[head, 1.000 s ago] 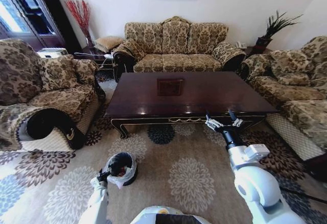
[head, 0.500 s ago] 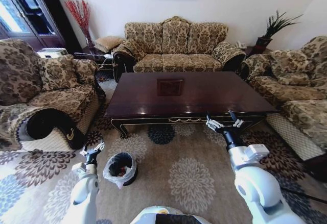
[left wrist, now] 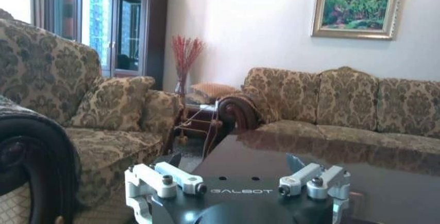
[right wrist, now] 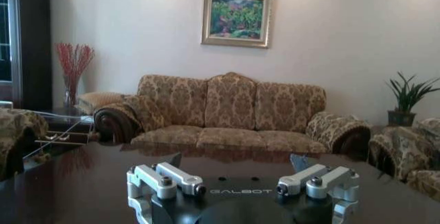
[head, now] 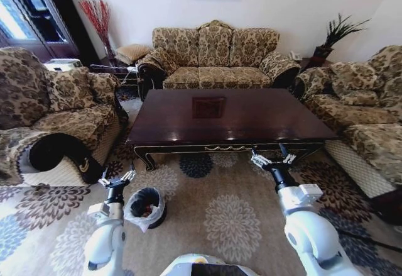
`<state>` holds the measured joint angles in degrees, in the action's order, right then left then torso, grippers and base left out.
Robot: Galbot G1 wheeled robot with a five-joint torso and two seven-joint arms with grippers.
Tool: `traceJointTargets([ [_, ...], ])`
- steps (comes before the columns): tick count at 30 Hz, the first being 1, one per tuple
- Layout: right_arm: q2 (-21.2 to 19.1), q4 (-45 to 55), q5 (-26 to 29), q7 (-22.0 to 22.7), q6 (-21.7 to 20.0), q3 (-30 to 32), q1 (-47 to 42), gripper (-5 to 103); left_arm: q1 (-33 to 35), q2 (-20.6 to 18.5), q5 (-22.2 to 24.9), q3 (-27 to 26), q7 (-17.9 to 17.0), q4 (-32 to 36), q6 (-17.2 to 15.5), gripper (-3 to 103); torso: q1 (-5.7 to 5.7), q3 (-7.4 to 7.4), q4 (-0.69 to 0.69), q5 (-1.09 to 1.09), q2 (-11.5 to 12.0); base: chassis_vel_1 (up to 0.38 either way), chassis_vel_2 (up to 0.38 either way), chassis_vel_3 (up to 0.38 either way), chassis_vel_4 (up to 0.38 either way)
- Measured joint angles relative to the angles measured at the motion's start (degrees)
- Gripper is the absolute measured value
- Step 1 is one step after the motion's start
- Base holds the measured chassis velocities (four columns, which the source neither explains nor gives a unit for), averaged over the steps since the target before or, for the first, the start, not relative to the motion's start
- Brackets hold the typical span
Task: Move to the front of the table and place the trash on the table into the trash bin.
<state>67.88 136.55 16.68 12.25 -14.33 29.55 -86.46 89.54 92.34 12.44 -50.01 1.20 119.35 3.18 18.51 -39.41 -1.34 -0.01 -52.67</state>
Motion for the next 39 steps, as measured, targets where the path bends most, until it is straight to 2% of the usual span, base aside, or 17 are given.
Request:
traceJointTargets([
  [11,0.1,0.0,-1.9,1.0,-0.5,-4.5,2.1,100,0.6,-0.1,-0.6,-0.2,-1.2,-0.1,2.0,100,0.00,0.00,0.00,-0.02,0.0,-0.278,-0.285,0.269,0.267],
  [12,0.1,-0.1,-2.0,1.1,-0.6,-4.7,2.3,100,0.4,-0.1,-0.8,-0.1,-1.6,-0.2,2.2,100,0.00,0.00,-0.01,0.03,0.0,-0.329,-0.310,0.316,0.337],
  [17,0.1,-0.3,-2.6,1.2,-0.7,-5.3,2.6,100,0.5,-0.1,-1.7,0.2,-2.9,-0.4,2.7,100,0.00,0.00,0.02,-0.03,0.0,-0.343,-0.351,0.347,0.350],
  [18,0.2,-0.6,-3.3,1.5,0.0,-5.7,2.6,100,0.5,-0.1,-2.4,0.4,-3.6,-0.4,3.4,100,-0.01,0.00,-0.01,0.04,0.0,-0.334,-0.332,0.372,0.363],
  [21,0.5,-1.0,-4.9,1.5,0.9,-6.0,2.5,100,0.6,-0.1,-3.1,1.0,-3.8,0.2,3.6,100,0.00,0.00,0.00,-0.05,0.0,-0.351,-0.344,0.360,0.373],
  [23,0.6,-1.1,-5.3,1.5,1.1,-6.0,2.4,100,0.6,-0.1,-3.1,1.5,-3.7,0.7,3.5,100,0.00,0.00,0.00,0.01,0.0,-0.330,-0.333,0.285,0.335],
  [24,0.7,-1.1,-5.7,1.6,1.1,-6.0,2.2,100,0.6,-0.1,-3.1,1.9,-2.9,1.5,3.3,100,0.01,-0.01,-0.01,0.07,0.0,-0.177,-0.214,0.234,0.145],
  [27,0.8,-1.1,-6.1,1.6,1.1,-5.7,1.9,100,0.6,-0.1,-3.1,2.2,-1.4,2.5,2.9,100,0.00,0.00,0.01,0.06,0.0,-0.162,-0.173,0.190,0.145],
  [29,1.3,-1.2,-6.5,1.4,1.2,-4.8,1.0,100,0.9,-0.1,-2.9,2.9,1.3,4.6,1.3,100,0.00,0.00,0.02,-0.01,0.0,-0.078,-0.067,0.041,0.026],
  [31,1.6,-1.5,-6.7,0.9,1.7,-4.3,0.3,100,0.9,-0.2,-2.6,3.0,2.1,5.3,0.4,100,0.00,0.00,0.01,0.02,0.0,-0.039,-0.016,-0.002,0.013],
  [34,2.1,-2.7,-7.3,-0.7,2.9,-2.9,-0.7,100,0.8,-0.2,-2.3,3.4,2.7,6.0,-0.9,100,0.00,0.00,-0.02,-0.09,0.0,0.056,0.049,-0.029,-0.024],
  [38,3.8,-8.3,-9.8,-4.4,8.3,0.8,-2.9,100,1.3,-0.2,-0.3,3.5,3.4,7.7,-3.3,100,0.01,0.00,-0.02,0.00,0.0,0.050,0.058,-0.023,-0.032],
  [39,3.8,-8.3,-9.8,-4.4,8.3,0.8,-2.9,100,1.3,-0.2,-0.3,3.5,3.4,7.7,-3.3,100,0.01,0.00,-0.02,0.00,0.0,0.000,0.000,0.000,0.000],
])
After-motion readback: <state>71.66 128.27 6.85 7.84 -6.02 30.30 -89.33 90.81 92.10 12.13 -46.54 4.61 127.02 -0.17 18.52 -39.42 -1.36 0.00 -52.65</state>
